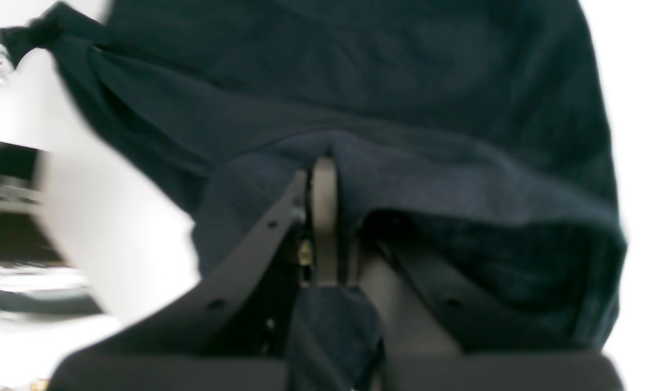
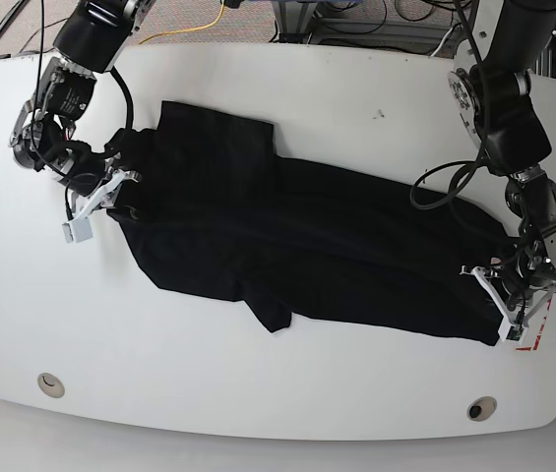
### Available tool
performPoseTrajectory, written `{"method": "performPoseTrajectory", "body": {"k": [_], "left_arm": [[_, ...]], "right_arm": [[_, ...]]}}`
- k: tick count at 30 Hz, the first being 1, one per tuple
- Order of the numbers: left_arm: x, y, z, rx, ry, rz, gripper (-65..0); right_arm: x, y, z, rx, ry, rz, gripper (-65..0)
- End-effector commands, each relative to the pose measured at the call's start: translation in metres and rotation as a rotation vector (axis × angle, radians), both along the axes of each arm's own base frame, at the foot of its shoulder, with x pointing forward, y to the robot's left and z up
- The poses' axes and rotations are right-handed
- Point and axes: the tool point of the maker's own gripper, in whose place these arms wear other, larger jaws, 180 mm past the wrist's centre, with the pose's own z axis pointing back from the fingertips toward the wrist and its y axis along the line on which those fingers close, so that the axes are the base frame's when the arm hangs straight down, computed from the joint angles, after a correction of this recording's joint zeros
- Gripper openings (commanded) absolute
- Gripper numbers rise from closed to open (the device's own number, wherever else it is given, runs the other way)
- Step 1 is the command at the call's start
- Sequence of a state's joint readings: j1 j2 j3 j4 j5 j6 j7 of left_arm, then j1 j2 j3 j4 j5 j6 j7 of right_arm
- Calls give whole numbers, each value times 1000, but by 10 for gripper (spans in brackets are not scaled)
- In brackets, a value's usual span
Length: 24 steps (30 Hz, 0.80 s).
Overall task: Layout the t-shirt on the table in an organized manner, then fold the t-shirt properly
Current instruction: 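Shift the left gripper along the shirt's end and regrasp it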
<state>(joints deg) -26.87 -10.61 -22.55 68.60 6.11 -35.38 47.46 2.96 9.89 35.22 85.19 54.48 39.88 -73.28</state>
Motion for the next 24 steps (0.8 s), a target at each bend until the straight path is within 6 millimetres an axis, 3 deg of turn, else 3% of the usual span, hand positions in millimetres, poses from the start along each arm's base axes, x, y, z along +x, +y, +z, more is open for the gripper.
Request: {"method": "performPoseTrajectory", "body": {"k": [1, 6, 15, 18, 24], "left_arm": [[9, 2, 45, 74, -89, -56, -646], [-1, 7, 67, 151, -113, -51, -646], [-21, -7, 98, 229, -180, -45, -646], [-32, -5, 97, 255, -159, -35, -646], [-63, -4, 75, 292, -94, -36, -646]], "right_arm": [[12, -13, 27, 26, -97, -36, -650], [12, -26, 34, 17, -109, -48, -650], [11, -47, 54, 27, -162, -70, -650], [5, -49, 51, 31, -151, -68, -650], [-15, -50, 36, 40, -97, -69, -650]]}}
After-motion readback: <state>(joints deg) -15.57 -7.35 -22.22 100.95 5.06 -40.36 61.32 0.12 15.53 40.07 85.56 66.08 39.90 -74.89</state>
